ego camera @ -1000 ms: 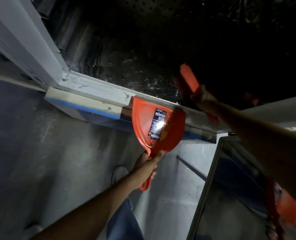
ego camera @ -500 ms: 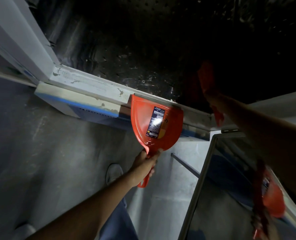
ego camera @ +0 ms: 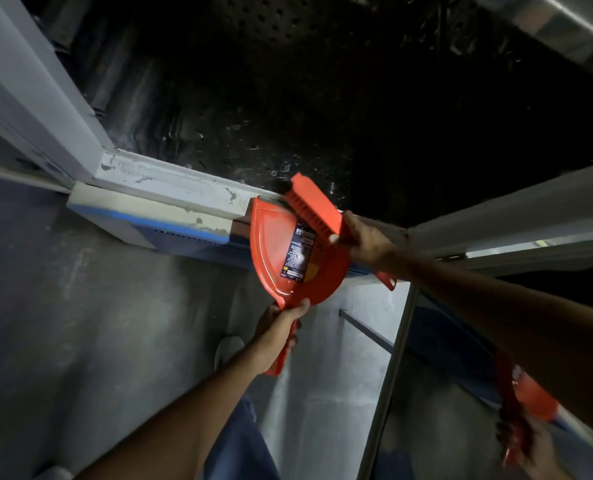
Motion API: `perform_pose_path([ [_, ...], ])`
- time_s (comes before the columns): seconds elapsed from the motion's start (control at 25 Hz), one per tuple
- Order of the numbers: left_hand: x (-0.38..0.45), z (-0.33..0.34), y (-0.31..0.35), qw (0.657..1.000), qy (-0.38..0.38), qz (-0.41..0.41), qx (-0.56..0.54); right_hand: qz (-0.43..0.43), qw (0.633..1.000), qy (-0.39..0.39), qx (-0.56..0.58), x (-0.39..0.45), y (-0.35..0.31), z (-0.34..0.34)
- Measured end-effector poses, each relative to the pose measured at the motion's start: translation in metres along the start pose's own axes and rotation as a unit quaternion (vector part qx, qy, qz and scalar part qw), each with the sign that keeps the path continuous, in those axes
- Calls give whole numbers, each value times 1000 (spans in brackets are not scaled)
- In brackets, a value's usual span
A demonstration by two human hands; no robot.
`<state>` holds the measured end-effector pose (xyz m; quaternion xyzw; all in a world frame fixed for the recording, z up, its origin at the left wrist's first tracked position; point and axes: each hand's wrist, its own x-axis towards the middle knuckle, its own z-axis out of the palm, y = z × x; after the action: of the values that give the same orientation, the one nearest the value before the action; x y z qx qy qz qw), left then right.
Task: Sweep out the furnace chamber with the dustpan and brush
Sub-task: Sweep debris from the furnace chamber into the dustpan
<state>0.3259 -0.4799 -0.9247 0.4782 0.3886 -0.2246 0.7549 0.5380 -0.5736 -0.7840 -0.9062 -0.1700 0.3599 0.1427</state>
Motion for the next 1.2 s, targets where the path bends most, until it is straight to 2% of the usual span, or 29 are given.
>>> perform_pose_path([
  [0.08, -5, -2, 3, 1000, 16, -1, 10, -7, 1000, 18, 22, -4, -1, -6],
  [0.24, -24, -12, 12, 998, 43, 9, 42, 34, 996, 72, 38, -19, 0, -24],
  [0.44, -63, -28, 46, 993, 38, 60, 96, 108, 987, 119, 31, -55, -18, -25],
  [0.64, -133, -52, 102, 982, 24, 98, 158, 147, 972, 178, 46, -118, -66, -31],
  [1.04, -306, -64, 196, 943, -99, 115, 296, 199, 933, 286, 87, -299, -172, -79],
  [1.2, -376, -48, 240, 900, -170, 123, 383, 215, 897, 375, 90, -388, -201, -119],
])
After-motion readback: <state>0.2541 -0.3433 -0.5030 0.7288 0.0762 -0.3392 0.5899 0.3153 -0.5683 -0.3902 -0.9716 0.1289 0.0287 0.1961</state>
